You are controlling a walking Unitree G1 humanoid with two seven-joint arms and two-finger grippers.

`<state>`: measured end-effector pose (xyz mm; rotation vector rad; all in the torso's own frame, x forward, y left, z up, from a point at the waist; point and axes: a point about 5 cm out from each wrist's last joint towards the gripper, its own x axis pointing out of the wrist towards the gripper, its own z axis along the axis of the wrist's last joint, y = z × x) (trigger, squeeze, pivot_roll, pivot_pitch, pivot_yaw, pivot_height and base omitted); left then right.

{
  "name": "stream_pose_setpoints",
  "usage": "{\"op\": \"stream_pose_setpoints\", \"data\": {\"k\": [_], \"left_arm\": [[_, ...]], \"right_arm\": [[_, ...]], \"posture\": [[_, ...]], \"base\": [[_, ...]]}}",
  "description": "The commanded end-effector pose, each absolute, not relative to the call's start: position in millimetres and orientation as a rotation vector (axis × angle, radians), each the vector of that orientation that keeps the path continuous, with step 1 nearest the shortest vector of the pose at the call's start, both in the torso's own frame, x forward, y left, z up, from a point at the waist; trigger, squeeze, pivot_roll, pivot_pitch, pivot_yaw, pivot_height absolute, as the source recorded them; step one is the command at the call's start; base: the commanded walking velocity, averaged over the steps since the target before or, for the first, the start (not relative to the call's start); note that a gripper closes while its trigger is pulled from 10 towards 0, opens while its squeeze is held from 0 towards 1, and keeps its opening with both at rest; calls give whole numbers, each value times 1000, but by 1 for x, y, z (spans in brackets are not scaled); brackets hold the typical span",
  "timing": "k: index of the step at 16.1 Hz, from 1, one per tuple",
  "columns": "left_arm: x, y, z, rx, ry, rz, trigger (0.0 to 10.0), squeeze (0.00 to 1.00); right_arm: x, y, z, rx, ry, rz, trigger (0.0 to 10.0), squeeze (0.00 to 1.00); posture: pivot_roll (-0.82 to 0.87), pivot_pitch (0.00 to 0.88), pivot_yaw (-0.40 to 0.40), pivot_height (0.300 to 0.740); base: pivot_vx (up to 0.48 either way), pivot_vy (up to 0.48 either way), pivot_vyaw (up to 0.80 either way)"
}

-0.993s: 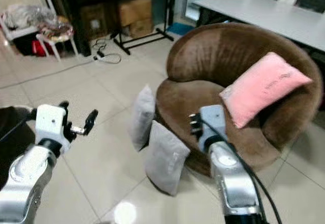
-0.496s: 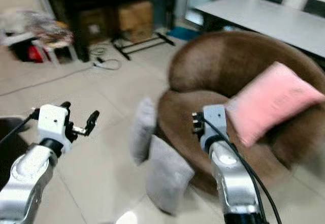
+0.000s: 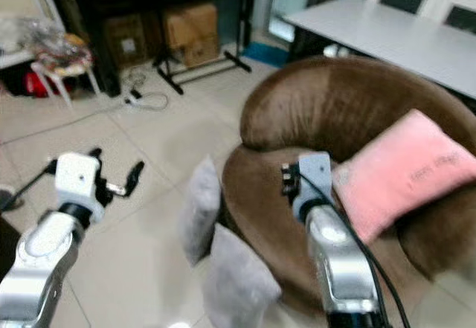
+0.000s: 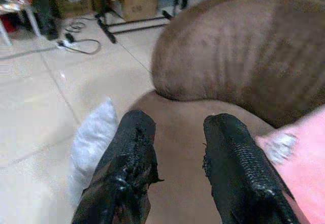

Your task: Move the pillow to the sofa from floor

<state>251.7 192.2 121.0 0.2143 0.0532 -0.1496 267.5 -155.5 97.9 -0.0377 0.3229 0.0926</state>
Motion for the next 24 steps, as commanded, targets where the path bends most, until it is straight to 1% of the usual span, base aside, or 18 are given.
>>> {"op": "stream_pose_setpoints", "data": {"k": [1, 4, 8, 12, 13, 16, 18, 23, 24], "left_arm": [[252, 198, 122, 240, 48, -119, 10000, 0], [251, 200, 120, 248, 53, -114, 10000, 0], [250, 200, 119, 243, 48, -118, 10000, 0], [248, 202, 116, 230, 49, -98, 10000, 0], [247, 202, 116, 236, 43, -94, 10000, 0], [244, 207, 118, 236, 2, -44, 10000, 0], [242, 208, 116, 238, 2, -42, 10000, 0], [241, 207, 115, 238, -11, -40, 10000, 0], [239, 207, 116, 215, -19, -45, 10000, 0]], "right_arm": [[269, -153, 99, -23, 311, 96, 10000, 0], [266, -159, 97, 14, 292, 59, 10000, 0], [267, -155, 98, 9, 278, 71, 10000, 0], [268, -153, 98, 1, 275, 91, 10000, 0], [268, -154, 98, 0, 275, 90, 10000, 0], [268, -156, 96, 2, 275, 63, 10000, 0], [269, -156, 94, -11, 274, 64, 10000, 0], [273, -155, 95, -45, 267, 79, 10000, 0], [274, -153, 95, -66, 261, 104, 10000, 0]], "posture": [[-54, 0, -38, 711], [-54, 0, -34, 681], [-54, 0, -33, 626], [-48, 0, -42, 581], [-48, 0, -42, 576], [-43, 0, -50, 541], [-43, 0, -53, 521], [-29, 0, -69, 516], [-26, 0, -72, 516]], "base": [[0, 0, 0], [0, 0, 0], [0, 0, 0], [0, 0, 0], [0, 0, 0], [0, 0, 0], [0, 0, 0], [0, 0, 0], [0, 0, 0]]}}
